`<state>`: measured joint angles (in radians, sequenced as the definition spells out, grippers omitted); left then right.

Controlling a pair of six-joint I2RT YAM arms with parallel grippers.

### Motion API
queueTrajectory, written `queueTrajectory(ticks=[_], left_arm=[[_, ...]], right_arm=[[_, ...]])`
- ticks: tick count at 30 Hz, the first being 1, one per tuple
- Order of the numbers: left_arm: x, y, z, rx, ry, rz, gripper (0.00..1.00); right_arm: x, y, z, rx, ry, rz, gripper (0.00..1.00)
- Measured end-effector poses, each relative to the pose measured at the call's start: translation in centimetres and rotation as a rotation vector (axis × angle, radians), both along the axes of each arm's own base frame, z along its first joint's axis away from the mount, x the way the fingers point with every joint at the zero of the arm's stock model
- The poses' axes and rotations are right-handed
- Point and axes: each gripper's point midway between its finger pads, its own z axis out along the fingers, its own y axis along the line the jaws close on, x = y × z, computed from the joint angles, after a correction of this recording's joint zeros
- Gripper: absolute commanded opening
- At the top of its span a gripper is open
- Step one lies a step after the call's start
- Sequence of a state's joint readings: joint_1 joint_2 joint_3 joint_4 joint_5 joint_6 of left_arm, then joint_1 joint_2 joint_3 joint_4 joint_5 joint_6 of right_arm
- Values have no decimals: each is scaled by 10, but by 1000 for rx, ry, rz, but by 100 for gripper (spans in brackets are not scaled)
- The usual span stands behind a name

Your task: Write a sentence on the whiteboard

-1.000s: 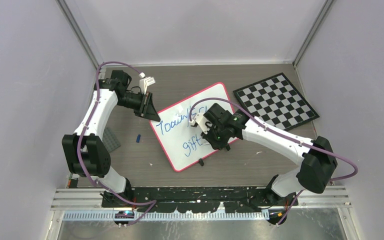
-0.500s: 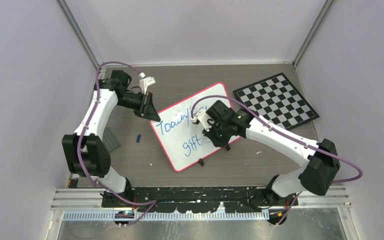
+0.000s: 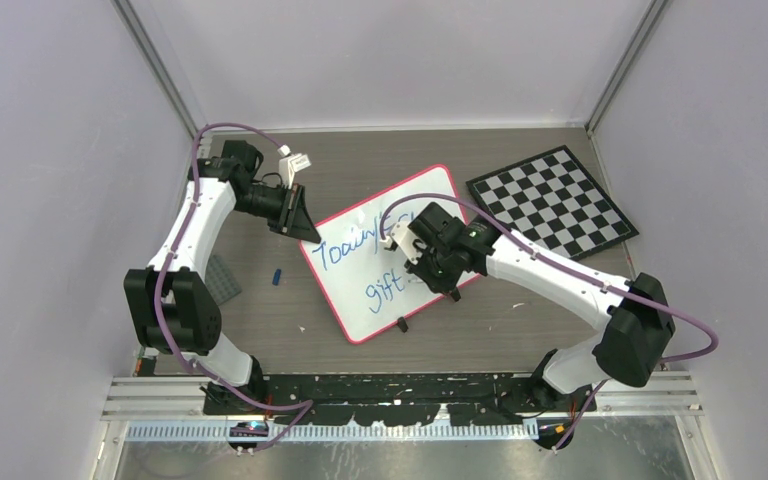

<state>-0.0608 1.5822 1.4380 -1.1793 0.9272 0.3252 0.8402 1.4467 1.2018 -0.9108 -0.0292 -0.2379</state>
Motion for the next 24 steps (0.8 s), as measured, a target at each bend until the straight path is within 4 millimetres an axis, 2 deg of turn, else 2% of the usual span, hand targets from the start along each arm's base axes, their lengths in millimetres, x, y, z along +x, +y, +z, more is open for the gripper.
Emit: queueTrajectory(ticks=[10,17,22,24], left_arm=[[0,0,0,0,0,-1,1],[0,0,1,4,3,2,35],[7,1,9,35,-20,12,60],[11,0,19,34,-39,18,65]], right_arm=[[0,-1,0,-6,0,3,0],[-2,4,14,30,1,15,0],[0,14,46,112,-35,25,0],[2,18,60,147,-57,27,0]])
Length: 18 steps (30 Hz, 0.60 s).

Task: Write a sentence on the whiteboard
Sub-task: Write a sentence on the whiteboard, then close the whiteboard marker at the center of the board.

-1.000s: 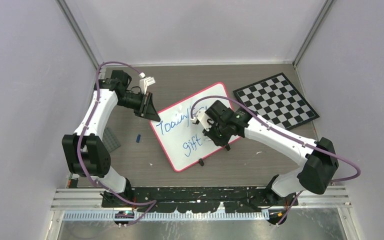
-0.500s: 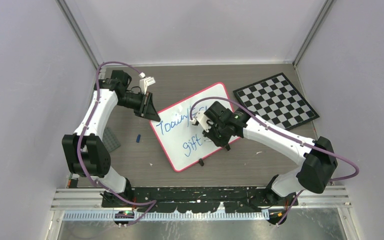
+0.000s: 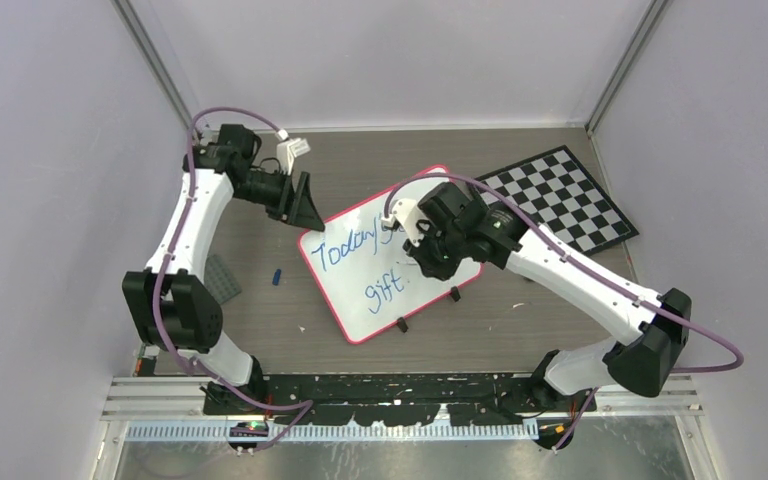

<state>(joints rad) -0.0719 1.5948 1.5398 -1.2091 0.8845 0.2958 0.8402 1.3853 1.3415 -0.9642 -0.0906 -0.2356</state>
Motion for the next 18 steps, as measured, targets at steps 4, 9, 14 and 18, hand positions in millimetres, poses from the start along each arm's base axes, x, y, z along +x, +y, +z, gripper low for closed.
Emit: queueTrajectory(ticks=[4,9,14,18], left_arm=[[15,5,37,-63,-67,45,73],[38,75,68,-114,-141,294,74],[40,137,54,5,-164,480,71],[21,147,-2,131,-59,492,65]], right_arm=[[4,4,20,42,-37,-6,0],[7,3,29,90,-21,-52,0],[11,-4,39,143,-2,-116,0],[15,-11,52,193,-7,-187,0]])
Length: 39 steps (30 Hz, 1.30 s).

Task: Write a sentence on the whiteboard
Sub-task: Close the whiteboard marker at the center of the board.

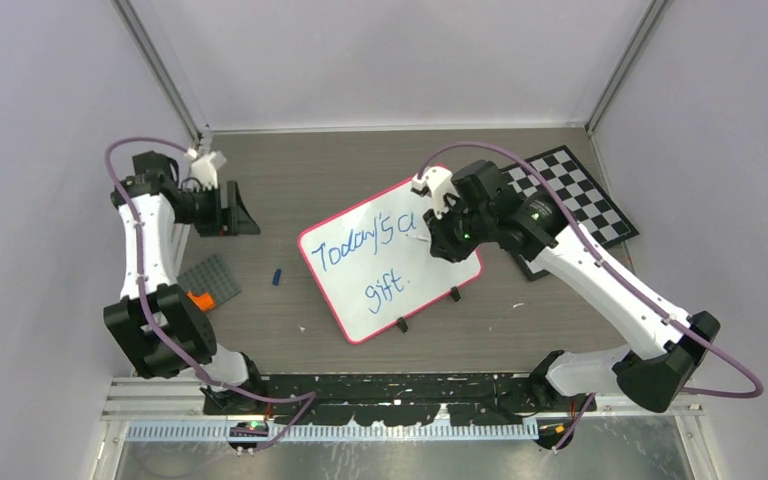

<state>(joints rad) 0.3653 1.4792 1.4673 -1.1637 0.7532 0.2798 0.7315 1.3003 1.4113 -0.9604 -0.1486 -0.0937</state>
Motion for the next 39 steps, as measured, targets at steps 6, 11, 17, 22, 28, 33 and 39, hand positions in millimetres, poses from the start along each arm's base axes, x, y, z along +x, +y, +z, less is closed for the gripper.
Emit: queueTrajectory(ticks=[6,11,17,22,28,33,39], left_arm=[[-39,9,-84,106,232,-6,49],[-49,4,-126,219,309,-63,39],[-44,-6,-166,346,361,-152,37],[-35,-13,-182,410,357,-175,38],[-31,-15,-203,473,379,-182,41],[-32,-17,-207,550,389,-195,37],[-29,-8,-209,628,395,-179,12]], right_arm=[[11,-6,21,63,-23,-58,0],[20,-12,34,83,-51,-84,0],[26,-15,47,103,-74,-104,0],[26,-17,46,103,-63,-107,0],[26,-19,46,103,-60,-110,0],[26,-19,45,103,-59,-110,0],[27,-20,45,101,-61,-113,0]])
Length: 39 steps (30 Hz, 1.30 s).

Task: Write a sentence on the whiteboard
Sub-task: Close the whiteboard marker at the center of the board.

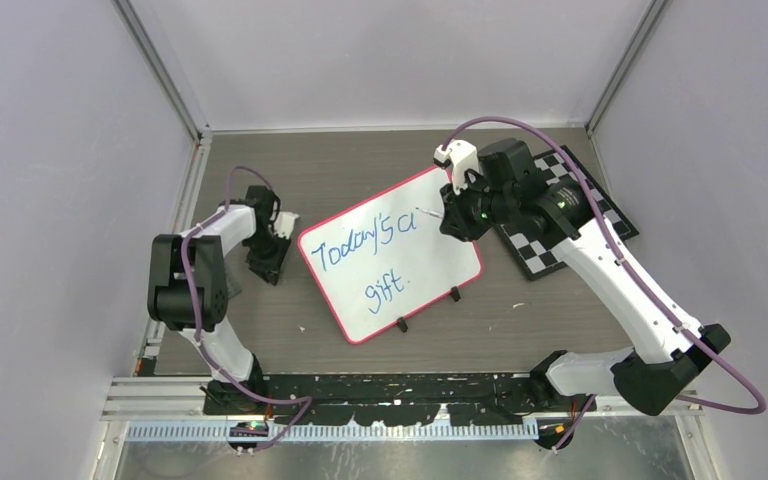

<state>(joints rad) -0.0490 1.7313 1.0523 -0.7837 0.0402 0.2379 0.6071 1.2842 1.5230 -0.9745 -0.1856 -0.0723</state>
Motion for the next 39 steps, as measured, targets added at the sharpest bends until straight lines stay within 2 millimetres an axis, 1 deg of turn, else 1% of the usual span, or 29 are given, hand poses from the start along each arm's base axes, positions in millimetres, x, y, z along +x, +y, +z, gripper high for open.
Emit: queueTrajectory(ticks=[2,5,8,10,12,14,15,18,21,22,24,25,26,28,30,31,33,34,36,39], left_arm=[[1,2,1,-3,5,5,1],[4,6,4,-42,11,38,0],[14,19,13,-67,-13,67,0],[24,27,27,-72,-47,74,0],[34,29,49,-78,-103,62,0],[43,27,82,-89,-178,32,0],[49,26,102,-95,-228,16,0],[66,19,171,-118,-404,-39,0],[72,10,243,-140,-575,-83,0],[72,7,259,-144,-608,-96,0],[71,-7,299,-158,-683,-165,0],[68,-19,314,-173,-712,-213,0],[64,-33,325,-190,-731,-264,0],[51,-62,335,-230,-737,-373,0],[32,-97,332,-279,-700,-504,0],[25,-108,330,-294,-682,-546,0],[6,-138,320,-321,-631,-670,0],[-1,-146,314,-325,-606,-711,0],[-19,-169,302,-340,-559,-814,0],[-41,-190,280,-334,-484,-932,0]], right_arm=[[0,0,0,-1,-1,0,0],[0,0,1,-2,-2,2,0],[0,0,5,3,-6,5,0],[-1,2,10,14,-8,12,0],[-2,4,13,27,-9,19,0],[-4,5,16,37,-4,25,0],[-4,6,17,44,0,29,0],[-5,8,21,67,12,32,0],[-5,9,26,91,20,32,0],[-5,8,28,101,21,32,0],[-4,8,33,124,25,29,0],[-4,8,36,137,28,27,0],[-3,7,37,147,32,26,0],[-4,6,40,176,49,25,0],[-4,6,43,211,78,26,0],[-5,6,43,225,89,28,0],[-6,6,45,262,122,37,0],[-7,7,46,281,139,44,0],[-10,10,49,318,171,62,0],[-21,17,47,378,238,105,0]])
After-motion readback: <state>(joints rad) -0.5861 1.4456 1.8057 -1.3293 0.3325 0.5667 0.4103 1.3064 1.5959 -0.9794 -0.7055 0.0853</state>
